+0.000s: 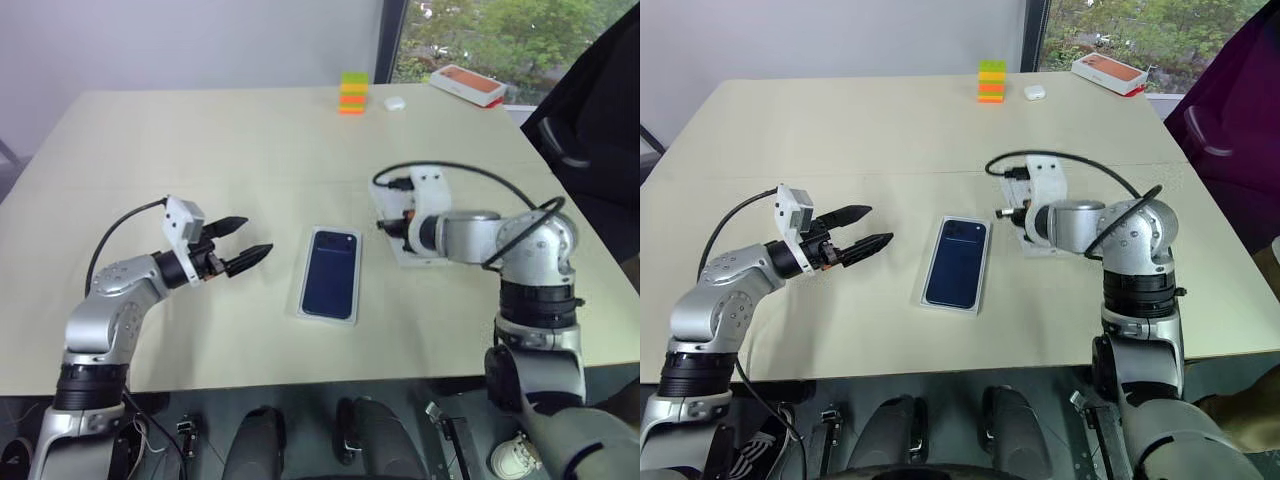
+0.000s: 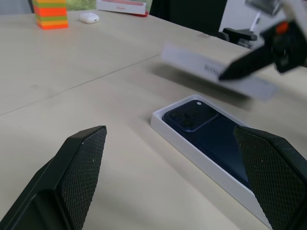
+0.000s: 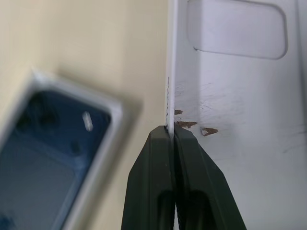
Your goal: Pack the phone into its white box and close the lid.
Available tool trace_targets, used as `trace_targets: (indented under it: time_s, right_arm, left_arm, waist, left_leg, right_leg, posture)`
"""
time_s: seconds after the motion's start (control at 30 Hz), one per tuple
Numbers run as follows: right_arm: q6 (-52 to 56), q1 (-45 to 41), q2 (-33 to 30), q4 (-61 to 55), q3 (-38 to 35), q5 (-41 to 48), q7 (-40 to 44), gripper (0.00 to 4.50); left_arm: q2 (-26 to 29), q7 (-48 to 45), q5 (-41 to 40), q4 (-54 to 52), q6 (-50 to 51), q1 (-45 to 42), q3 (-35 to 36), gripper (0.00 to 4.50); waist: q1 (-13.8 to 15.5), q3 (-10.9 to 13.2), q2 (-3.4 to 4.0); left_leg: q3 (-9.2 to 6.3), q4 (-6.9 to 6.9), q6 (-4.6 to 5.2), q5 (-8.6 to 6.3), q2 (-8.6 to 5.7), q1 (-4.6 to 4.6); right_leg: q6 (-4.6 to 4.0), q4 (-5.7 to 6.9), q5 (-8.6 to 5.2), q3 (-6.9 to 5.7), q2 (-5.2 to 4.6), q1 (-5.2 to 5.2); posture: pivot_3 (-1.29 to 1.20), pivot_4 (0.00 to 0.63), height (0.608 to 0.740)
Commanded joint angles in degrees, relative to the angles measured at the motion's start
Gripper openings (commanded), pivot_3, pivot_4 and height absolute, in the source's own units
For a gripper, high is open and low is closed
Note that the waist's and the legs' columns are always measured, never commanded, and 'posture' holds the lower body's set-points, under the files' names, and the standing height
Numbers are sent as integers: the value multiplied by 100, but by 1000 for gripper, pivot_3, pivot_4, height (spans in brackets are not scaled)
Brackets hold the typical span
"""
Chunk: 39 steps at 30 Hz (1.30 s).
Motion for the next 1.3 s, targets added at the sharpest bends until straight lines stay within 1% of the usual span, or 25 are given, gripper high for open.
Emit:
trace_targets:
  time_s: [0.03, 0.13, 0.23, 0.27, 0.3, 0.37, 0.43, 0.5, 0.6, 0.73, 0.8, 0.9, 1.0, 1.17, 1.3]
  right_arm:
    - [-646, -504, 668, 194, -844, 549, 375, 98]
    - [-824, -761, 1350, 551, -1544, 1549, 368, 98]
    - [-1216, -790, 1931, 818, -1949, 2889, -146, 98]
    - [-1413, -710, 2141, 843, -1950, 3474, -462, 98]
    - [-1529, -598, 2275, 818, -1873, 3879, -697, 98]
    - [-1726, -430, 2323, 746, -1660, 4413, -1070, 98]
    - [-1736, 177, 2514, 567, -1201, 4887, -1133, 98]
    - [-1755, 653, 2575, 434, -809, 4902, -1007, 98]
    - [-2011, 1066, 2594, 358, -387, 5207, -1114, 98]
    - [-2207, 1429, 2638, 208, 182, 5260, -1073, 98]
    - [-2442, 1517, 2718, 187, 351, 5315, -1096, 98]
    - [-2868, 1476, 2775, 266, 478, 5106, -1292, 98]
    - [-3009, 1402, 2695, 261, 636, 5106, -1279, 98]
    - [-3472, 1640, 2842, 368, 697, 4942, -1507, 98]
    - [-3927, 1711, 2995, 568, 671, 4552, -1608, 98]
  left_arm:
    - [35, 47, -209, -36, 66, -162, 276, 4500]
    - [62, 91, -322, -38, 130, -199, 409, 4500]
    - [101, 152, -417, -78, 214, -213, 537, 4500]
    - [136, 175, -443, -97, 259, -190, 593, 4500]
    - [166, 190, -491, -116, 311, -167, 661, 4500]
    - [194, 209, -552, -136, 378, -146, 734, 4500]
    - [394, 117, -969, -251, 838, -45, 988, 4500]
    - [512, 149, -1300, -391, 1158, 29, 1215, 4500]
    - [516, 289, -1574, -587, 1393, 106, 1378, 4500]
    - [442, 455, -1647, -710, 1512, 168, 1333, 4500]
    - [397, 509, -1640, -814, 1508, 185, 1245, 4500]
    - [341, 566, -1558, -874, 1488, 217, 1122, 4500]
    - [292, 593, -1565, -808, 1483, 205, 1084, 4500]
    - [182, 499, -1324, -785, 1264, 367, 803, 4500]
    - [123, 453, -1164, -650, 1102, 387, 693, 4500]
  waist:
    - [-10, 1, 2]
    - [-11, 1, 2]
    - [3, 1, 2]
    - [4, 1, 2]
    - [1, 1, 2]
    - [2, 1, 3]
    - [-7, -1, -2]
    - [-29, -1, -2]
    - [-29, 3, 6]
    - [-29, 3, 5]
    - [-26, 3, 5]
    - [-22, 2, 4]
    - [-18, 2, 4]
    - [-19, 2, 4]
    - [-17, 2, 4]
  left_leg:
    - [0, -2, 0, 0, 2, 0]
    - [0, -3, 0, 0, 6, 1]
    - [1, -4, 1, -1, 10, 1]
    - [1, -4, 2, -1, 10, 0]
    - [2, -4, 2, -1, 10, -3]
    - [6, -4, 4, -3, 8, -4]
    - [6, -4, 5, -3, 4, -6]
    - [4, -5, 16, -9, 5, -4]
    - [2, -5, 20, -12, 8, -5]
    - [1, -4, 20, -12, 7, 6]
    - [0, -4, 20, -12, 9, 8]
    - [2, -4, 20, -12, 9, 7]
    - [2, -3, 20, -12, 7, 6]
    - [3, -4, 20, -12, 7, 6]
    - [3, -4, 20, -12, 7, 6]
  right_leg:
    - [-3, 0, 2, 0, 3, 0]
    - [-12, 3, 7, 0, 6, -2]
    - [-14, 4, 8, -2, 4, -1]
    - [-14, 4, 8, -2, -1, 1]
    - [-13, 2, 9, -2, -4, 0]
    - [-13, 1, 8, -1, -10, 0]
    - [-11, 0, 8, -1, -15, 0]
    - [-7, -2, 5, 1, -14, 2]
    - [-6, 2, 4, 5, -12, -3]
    - [-6, 3, 4, 11, -9, 0]
    - [-5, 3, 4, 10, -3, 2]
    - [-6, 3, 4, 11, -2, 2]
    - [-6, 1, 4, 12, -4, 2]
    - [-6, 0, 4, 13, -4, 2]
    - [-6, 0, 4, 13, -4, 2]
  posture:
    - [0, 150, 740]
    - [0, 150, 740]
    - [0, 150, 740]
    - [0, 150, 740]
    - [0, 150, 740]
    - [0, 150, 740]
    - [0, 150, 740]
    - [0, 150, 740]
    - [0, 150, 740]
    - [0, 150, 740]
    - [0, 150, 740]
    - [0, 150, 740]
    - [0, 150, 740]
    - [0, 150, 740]
    - [0, 150, 740]
